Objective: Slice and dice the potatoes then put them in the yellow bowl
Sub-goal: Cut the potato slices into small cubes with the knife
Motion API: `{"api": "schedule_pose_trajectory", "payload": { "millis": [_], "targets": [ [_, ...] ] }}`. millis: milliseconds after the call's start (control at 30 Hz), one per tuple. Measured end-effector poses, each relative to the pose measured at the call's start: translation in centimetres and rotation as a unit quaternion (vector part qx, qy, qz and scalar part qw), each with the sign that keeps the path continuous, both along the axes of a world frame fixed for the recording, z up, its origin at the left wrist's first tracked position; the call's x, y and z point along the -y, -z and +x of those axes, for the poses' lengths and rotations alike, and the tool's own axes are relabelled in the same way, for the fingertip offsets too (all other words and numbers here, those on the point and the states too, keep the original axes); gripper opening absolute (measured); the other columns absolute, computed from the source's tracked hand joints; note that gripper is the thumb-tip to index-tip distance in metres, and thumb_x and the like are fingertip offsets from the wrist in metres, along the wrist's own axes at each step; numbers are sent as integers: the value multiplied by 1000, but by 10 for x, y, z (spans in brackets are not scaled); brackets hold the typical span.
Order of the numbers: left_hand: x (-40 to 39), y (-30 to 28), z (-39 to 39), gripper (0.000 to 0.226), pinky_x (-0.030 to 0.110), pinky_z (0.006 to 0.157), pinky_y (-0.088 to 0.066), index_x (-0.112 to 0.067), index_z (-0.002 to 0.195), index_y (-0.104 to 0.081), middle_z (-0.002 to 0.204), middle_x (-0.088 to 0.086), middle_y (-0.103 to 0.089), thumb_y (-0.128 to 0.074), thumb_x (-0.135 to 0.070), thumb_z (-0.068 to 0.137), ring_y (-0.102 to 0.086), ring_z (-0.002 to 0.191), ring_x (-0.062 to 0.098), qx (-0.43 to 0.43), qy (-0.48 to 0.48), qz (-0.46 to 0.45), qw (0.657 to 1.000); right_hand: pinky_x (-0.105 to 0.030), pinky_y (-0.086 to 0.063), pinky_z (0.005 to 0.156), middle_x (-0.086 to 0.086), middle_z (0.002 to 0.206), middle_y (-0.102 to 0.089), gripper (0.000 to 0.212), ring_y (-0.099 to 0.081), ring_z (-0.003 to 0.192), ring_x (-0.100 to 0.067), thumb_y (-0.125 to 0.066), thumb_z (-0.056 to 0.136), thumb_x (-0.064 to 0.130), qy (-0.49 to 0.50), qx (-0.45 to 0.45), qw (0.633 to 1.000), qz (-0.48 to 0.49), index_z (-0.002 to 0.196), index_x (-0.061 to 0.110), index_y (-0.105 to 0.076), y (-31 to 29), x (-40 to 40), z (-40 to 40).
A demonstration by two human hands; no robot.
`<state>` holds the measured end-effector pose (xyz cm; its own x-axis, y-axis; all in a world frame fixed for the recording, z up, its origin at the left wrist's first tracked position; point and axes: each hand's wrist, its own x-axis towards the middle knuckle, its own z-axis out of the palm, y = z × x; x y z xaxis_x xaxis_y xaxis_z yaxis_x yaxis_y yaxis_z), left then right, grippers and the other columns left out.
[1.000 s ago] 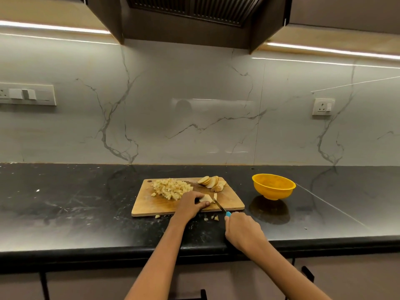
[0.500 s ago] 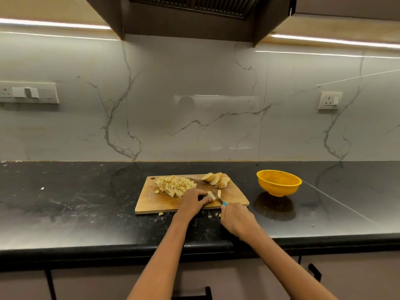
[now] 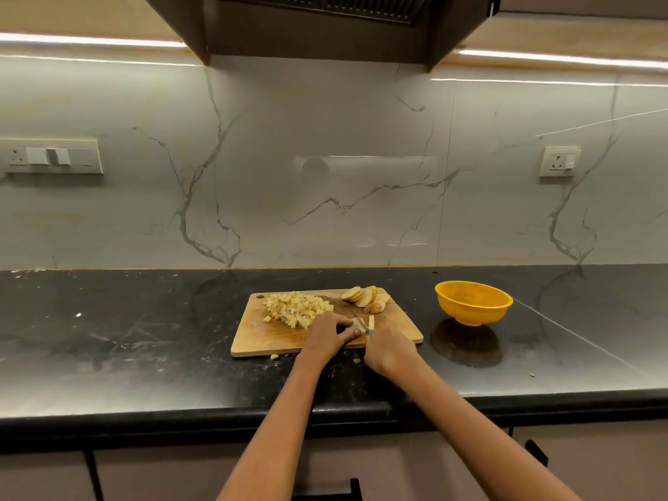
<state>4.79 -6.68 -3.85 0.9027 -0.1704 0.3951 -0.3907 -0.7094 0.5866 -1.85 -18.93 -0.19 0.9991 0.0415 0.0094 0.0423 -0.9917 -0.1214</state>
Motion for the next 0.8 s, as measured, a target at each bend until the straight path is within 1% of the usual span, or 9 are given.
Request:
{"api": "schedule_pose_trajectory", "payload": {
  "millis": [100,167,233,300,400,533,633,733,800],
  "targets": [
    [-1,1,2,39,24,95,-39,-6,116,-65,119,8,-65,-65,-30,86,-57,114,17,8,-3,-7,1000,-35,-49,80,-12,121,-61,30,-60,109,-28,-39,100,17,-5,27,998,-58,121,5,-57,9,7,-21],
    [0,0,1,39,26,96,-38,-6,117,-65,120,8,-64,-65,-30,86,-56,115,18,11,-7,-9,1000,-33,-50,80,-11,118,-62,27,-62,107,-26,-41,100,15,12,61,996,-67,120,4,-54,13,12,-38],
    [0,1,0,38,26,98,-38,-7,116,-65,120,7,-64,-65,-30,86,-55,115,18,13,-10,-11,1000,-31,-50,79,-10,116,-63,27,-63,105,-24,-41,100,17,25,87,995,-52,122,3,-51,14,16,-50],
    [1,4,-1,38,26,98,-37,-8,115,-65,120,7,-64,-66,-31,85,-56,115,17,16,-17,-14,1000,-32,-50,81,-10,116,-63,30,-63,105,-24,-39,101,22,40,84,996,-1,122,4,-52,11,18,-54],
    [1,3,-4,33,25,98,-36,-8,112,-67,117,7,-66,-66,-28,85,-57,113,17,26,-32,-23,999,-32,-47,81,-10,113,-64,35,-62,104,-24,-36,102,32,69,93,986,118,116,6,-56,9,20,-49],
    [1,2,-5,30,21,97,-36,-8,112,-68,116,7,-67,-65,-23,86,-58,111,15,29,-31,-24,999,-31,-46,79,-13,110,-65,38,-62,102,-26,-36,102,34,60,73,981,171,111,4,-59,11,15,-35],
    [0,2,-5,30,21,96,-36,-8,111,-68,115,7,-67,-66,-24,86,-59,110,15,29,-26,-31,999,-29,-43,73,-14,108,-65,38,-62,101,-27,-37,102,30,43,59,984,163,112,2,-59,13,11,-22],
    [-1,3,-5,29,16,90,-34,-7,109,-69,113,8,-68,-66,-23,85,-60,108,15,36,-22,-37,998,-32,-44,75,-15,112,-63,35,-61,105,-31,-35,102,23,21,53,993,107,116,0,-58,13,9,-18],
    [-1,3,-5,29,14,88,-33,-7,109,-69,113,7,-68,-67,-24,85,-60,108,15,38,-21,-37,998,-33,-41,73,-16,114,-61,32,-59,107,-33,-34,101,19,17,50,996,78,115,1,-57,8,7,-24]
  ]
}}
